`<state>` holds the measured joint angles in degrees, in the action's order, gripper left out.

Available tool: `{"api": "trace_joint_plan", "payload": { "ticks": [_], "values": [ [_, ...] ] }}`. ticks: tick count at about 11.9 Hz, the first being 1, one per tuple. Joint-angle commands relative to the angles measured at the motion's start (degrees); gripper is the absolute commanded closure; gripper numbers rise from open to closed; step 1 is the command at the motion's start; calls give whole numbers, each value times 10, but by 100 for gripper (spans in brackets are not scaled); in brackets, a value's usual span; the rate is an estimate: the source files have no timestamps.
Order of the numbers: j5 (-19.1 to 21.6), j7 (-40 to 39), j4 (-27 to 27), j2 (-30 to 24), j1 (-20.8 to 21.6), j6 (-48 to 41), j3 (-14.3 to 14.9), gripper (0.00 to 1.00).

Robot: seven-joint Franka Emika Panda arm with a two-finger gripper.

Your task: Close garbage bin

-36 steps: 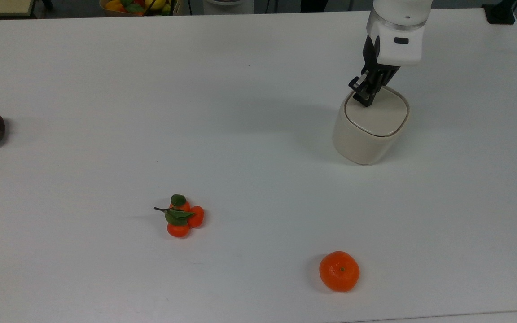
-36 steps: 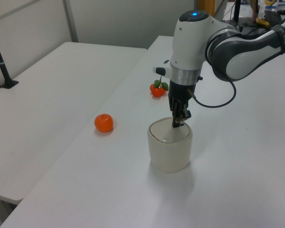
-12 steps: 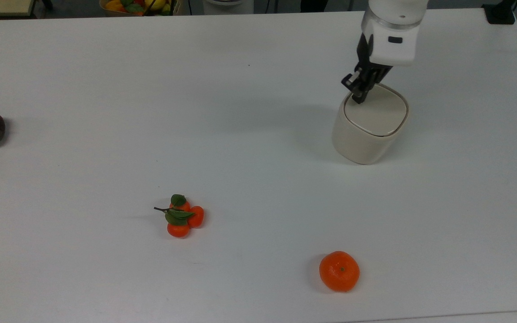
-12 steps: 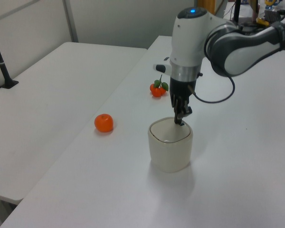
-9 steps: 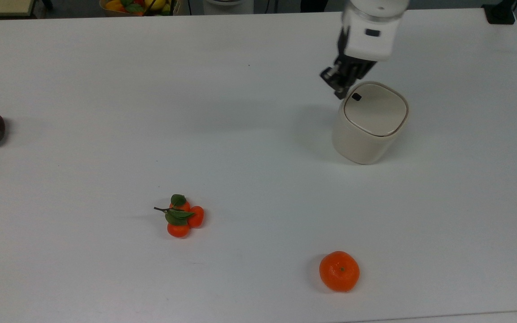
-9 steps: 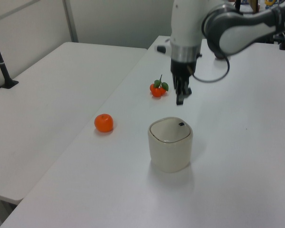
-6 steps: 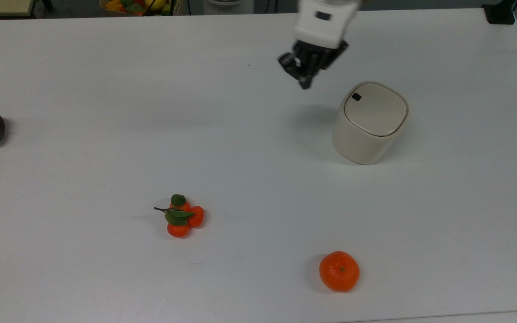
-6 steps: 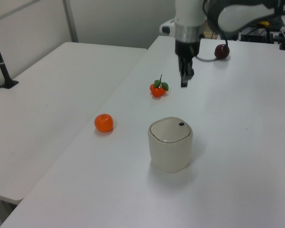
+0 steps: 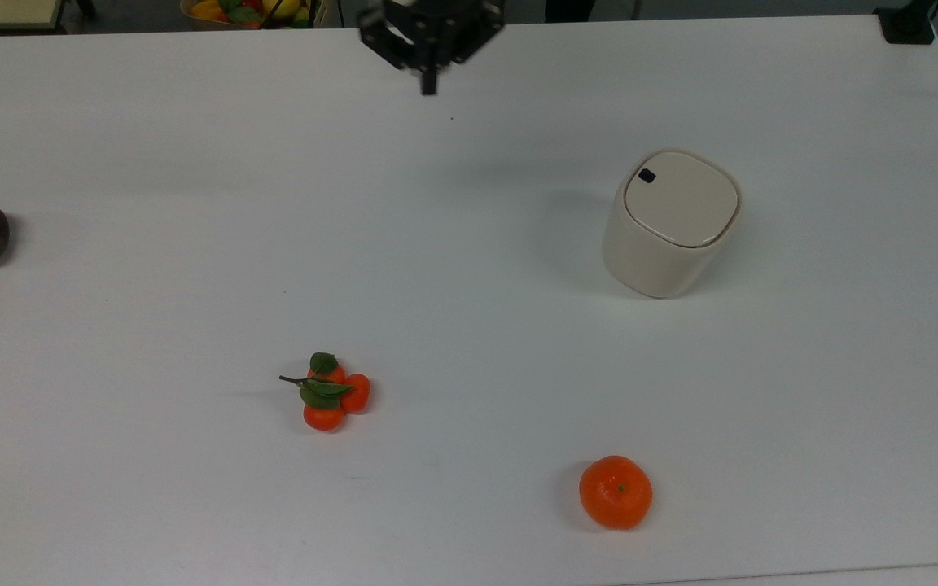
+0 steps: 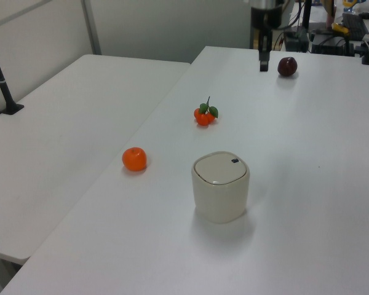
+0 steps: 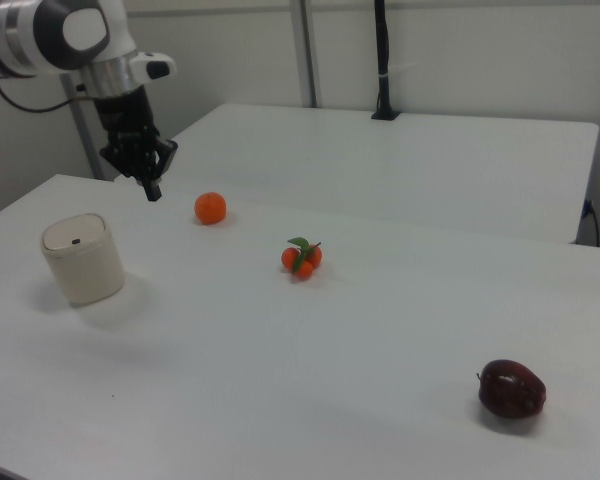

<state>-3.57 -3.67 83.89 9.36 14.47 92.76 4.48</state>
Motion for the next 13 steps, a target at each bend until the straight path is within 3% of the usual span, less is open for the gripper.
{"api": "trace_joint_plan", "payload": {
  "ticks": [1, 2, 3, 4, 5, 6, 7, 13],
  "values": [
    [-2, 34, 17, -31, -32, -35, -5, 95],
    [-3, 35, 17, -35, -33, -43, -4, 81],
    [-5, 36, 17, -36, -35, -46, -4, 76],
    [-5, 36, 17, -38, -41, -47, -4, 63],
    [-4, 37, 18, -42, -44, -51, -5, 35],
    [-5, 37, 20, -48, -44, -56, -4, 21],
    [-5, 37, 19, -51, -50, -58, -4, 0],
    [-6, 38, 22, -63, -60, -57, -3, 0]
  ]
}}
